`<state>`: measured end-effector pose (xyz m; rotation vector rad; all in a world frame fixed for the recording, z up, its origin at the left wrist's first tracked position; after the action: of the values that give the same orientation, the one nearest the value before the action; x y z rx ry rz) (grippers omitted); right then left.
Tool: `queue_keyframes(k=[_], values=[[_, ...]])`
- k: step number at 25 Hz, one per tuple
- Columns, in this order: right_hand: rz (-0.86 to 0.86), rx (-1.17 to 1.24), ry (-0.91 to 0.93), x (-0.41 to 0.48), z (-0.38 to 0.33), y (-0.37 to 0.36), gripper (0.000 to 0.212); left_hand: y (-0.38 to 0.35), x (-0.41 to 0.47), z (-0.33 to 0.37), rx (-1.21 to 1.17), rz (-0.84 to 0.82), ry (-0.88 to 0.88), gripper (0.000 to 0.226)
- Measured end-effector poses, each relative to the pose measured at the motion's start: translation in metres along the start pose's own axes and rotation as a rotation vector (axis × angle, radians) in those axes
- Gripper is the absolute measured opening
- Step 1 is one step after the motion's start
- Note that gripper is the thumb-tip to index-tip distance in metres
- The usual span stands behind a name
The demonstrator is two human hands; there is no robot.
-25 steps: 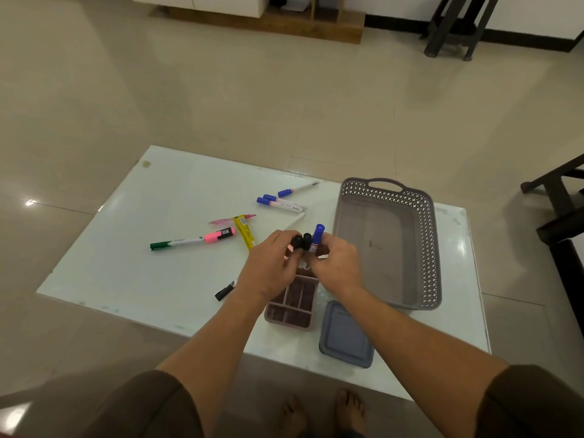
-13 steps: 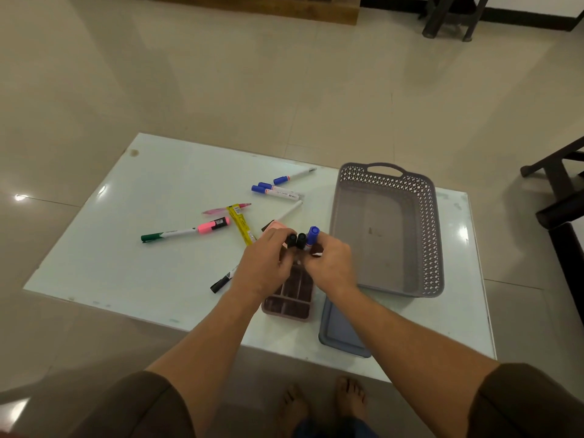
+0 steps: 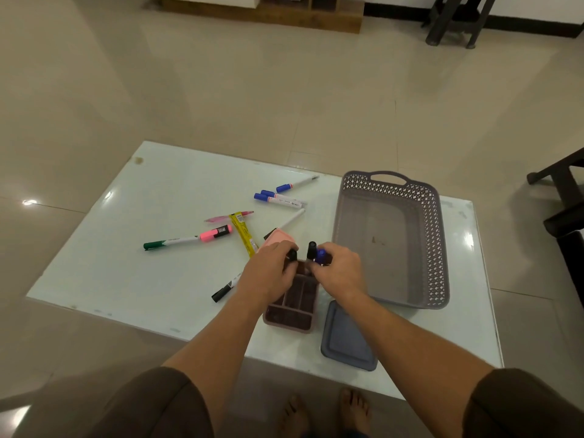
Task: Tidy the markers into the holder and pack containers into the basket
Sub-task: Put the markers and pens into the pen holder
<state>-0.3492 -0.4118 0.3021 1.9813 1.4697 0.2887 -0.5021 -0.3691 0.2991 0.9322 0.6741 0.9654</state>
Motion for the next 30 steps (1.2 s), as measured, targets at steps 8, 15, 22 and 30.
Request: queue_keyframes(k=[8, 15, 22, 30], values=[[-0.059, 0.099, -0.003, 0.009, 0.006, 0.004, 0.053, -0.001, 0.009, -0.002, 0.019, -0.038, -0.006, 0.049], [0.102, 0.179, 0.140, 0.050, -0.036, 0.018, 0.020, 0.024, 0.044, 0.009, -0.098, 0.133, 0.140, 0.037], [0.015, -0.081, 0.224, 0.135, -0.080, 0.014, 0.022, 0.035, 0.134, -0.006, -0.507, 0.256, 0.725, 0.019], [-0.100, -0.494, 0.149, 0.229, -0.079, -0.056, 0.029, -0.020, 0.210, -0.066, -0.911, 0.129, 1.212, 0.028]])
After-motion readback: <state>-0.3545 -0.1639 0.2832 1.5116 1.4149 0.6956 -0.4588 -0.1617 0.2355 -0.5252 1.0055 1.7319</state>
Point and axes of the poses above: each hand's wrist, its own x-axis towards the middle knuckle, its own y-axis out of the back of the hand, z = x × y, the point moved 2 cm from there along x, towards the middle knuckle, and after that the axes turned 6 degrees about x, right-handed, at the moved point
